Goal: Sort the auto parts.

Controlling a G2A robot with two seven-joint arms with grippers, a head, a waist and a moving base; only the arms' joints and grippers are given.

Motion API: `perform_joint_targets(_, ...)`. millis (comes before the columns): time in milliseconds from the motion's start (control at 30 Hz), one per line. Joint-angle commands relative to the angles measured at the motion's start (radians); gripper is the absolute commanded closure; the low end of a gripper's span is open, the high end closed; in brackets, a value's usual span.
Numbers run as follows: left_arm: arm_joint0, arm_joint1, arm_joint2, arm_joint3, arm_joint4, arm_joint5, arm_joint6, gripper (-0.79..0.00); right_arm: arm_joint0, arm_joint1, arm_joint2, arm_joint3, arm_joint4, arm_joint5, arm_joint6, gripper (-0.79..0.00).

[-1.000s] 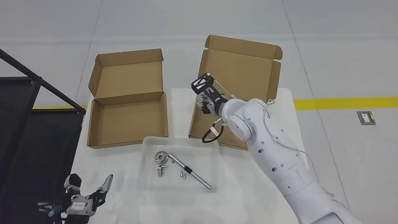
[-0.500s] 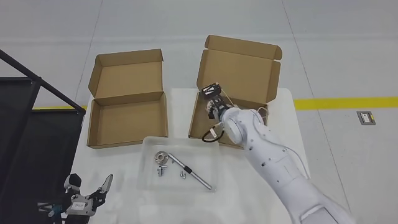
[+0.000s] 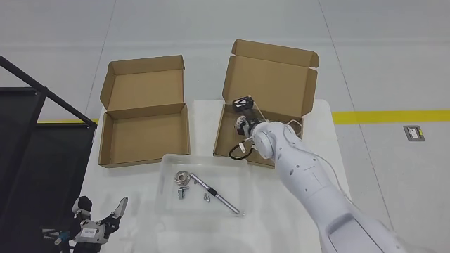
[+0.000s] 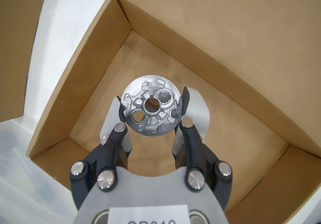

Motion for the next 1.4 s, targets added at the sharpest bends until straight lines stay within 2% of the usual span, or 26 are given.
perform_joint_targets(0, 0.0, 0.0, 0.0, 0.0, 0.0, 0.0, 0.0, -0.785, 0.008, -0.006, -0.001, 0.021, 0.004, -0.006, -0.008, -0.351)
perform_joint_targets(233, 0.0, 0.0, 0.0, 0.0, 0.0, 0.0, 0.0, -0.785, 0.03, -0.024, -0.005, 0.076, 0.012, -0.022, -0.027, -0.391)
perform_joint_targets(300, 0.0, 0.0, 0.0, 0.0, 0.0, 0.0, 0.0, -0.785, 0.035, -0.027, -0.005, 0.083, 0.014, -0.029, -0.028, -0.483)
perform_joint_targets(333, 0.0, 0.0, 0.0, 0.0, 0.0, 0.0, 0.0, -0.785, 0.037, -0.028, -0.005, 0.085, 0.012, -0.032, -0.029, -0.573)
perform_joint_targets(367, 0.0, 0.0, 0.0, 0.0, 0.0, 0.0, 0.0, -0.785, 0.038, -0.029, -0.005, 0.086, 0.012, -0.035, -0.03, -0.588)
perform_joint_targets(467, 0.0, 0.0, 0.0, 0.0, 0.0, 0.0, 0.0, -0.785, 0.04, -0.031, -0.003, 0.09, 0.01, -0.037, -0.032, -0.723)
perform_joint_targets(533, 0.0, 0.0, 0.0, 0.0, 0.0, 0.0, 0.0, -0.785, 0.041, -0.031, -0.002, 0.091, 0.008, -0.039, -0.033, -0.776)
perform_joint_targets(700, 0.0, 0.0, 0.0, 0.0, 0.0, 0.0, 0.0, -0.785, 0.041, -0.027, 0.003, 0.079, -0.002, -0.044, -0.043, -0.785)
perform_joint_targets(867, 0.0, 0.0, 0.0, 0.0, 0.0, 0.0, 0.0, -0.785, 0.021, -0.012, 0.015, -0.01, -0.017, -0.083, -0.066, -0.785)
perform_joint_targets(967, 0.0, 0.0, 0.0, 0.0, 0.0, 0.0, 0.0, -0.785, -0.011, 0.011, 0.034, -0.104, -0.043, -0.107, -0.066, -0.757)
perform_joint_targets(1067, 0.0, 0.0, 0.0, 0.0, 0.0, 0.0, 0.0, -0.785, -0.072, 0.044, 0.067, -0.252, -0.072, -0.139, -0.038, -0.785)
perform_joint_targets(1200, 0.0, 0.0, 0.0, 0.0, 0.0, 0.0, 0.0, -0.785, -0.223, 0.096, 0.129, -0.578, -0.126, -0.194, 0.076, -0.785)
perform_joint_targets(1367, 0.0, 0.0, 0.0, 0.0, 0.0, 0.0, 0.0, -0.785, -0.443, 0.15, 0.202, -1.011, -0.164, -0.299, 0.314, -0.785)
